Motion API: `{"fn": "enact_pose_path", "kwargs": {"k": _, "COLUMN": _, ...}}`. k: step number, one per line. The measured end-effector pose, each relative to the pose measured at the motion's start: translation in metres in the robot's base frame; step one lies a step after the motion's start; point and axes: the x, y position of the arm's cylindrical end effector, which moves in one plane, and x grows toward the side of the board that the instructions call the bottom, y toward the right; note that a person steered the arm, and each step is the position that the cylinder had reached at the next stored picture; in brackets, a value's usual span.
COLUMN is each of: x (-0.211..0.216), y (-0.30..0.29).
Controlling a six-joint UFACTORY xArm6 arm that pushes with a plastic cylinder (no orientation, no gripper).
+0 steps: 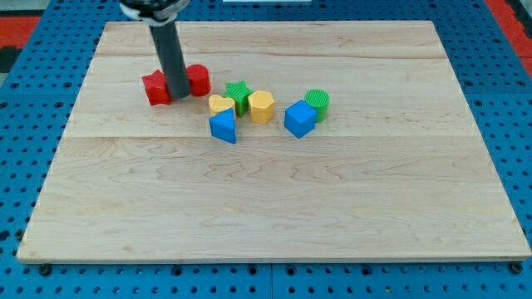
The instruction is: Slide the red star horizontally left to the red circle
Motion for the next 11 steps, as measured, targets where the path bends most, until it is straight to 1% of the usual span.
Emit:
{"fn": "enact_pose_path", "kwargs": {"k": 1, "x": -0.029, "y": 0.013}}
{"fn": "enact_pose_path", "kwargs": {"k": 2, "x": -0.035, "y": 0.031}}
{"fn": "enact_pose_path", "kwargs": {"k": 4, "x": -0.032, "y": 0.031}}
{"fn": "enact_pose_path", "kwargs": {"k": 5, "x": -0.024, "y": 0.019}}
{"fn": "enact_pose_path", "kwargs": {"k": 6, "x": -0.006, "y": 0.011}}
{"fn": "enact_pose_path", "kwargs": {"k": 7, "x": 0.013, "y": -0.015}}
{"fn": "enact_pose_path", "kwargs": {"k": 8, "x": 0.003, "y": -0.040}}
{"fn": "enact_pose_path", "kwargs": {"k": 9, "x": 0.012, "y": -0.034}}
{"fn": "enact_pose_path", "kwargs": {"k": 10, "x": 0.033, "y": -0.066}}
{"fn": "enact_pose_path", "kwargs": {"k": 11, "x": 0.025, "y": -0.096}}
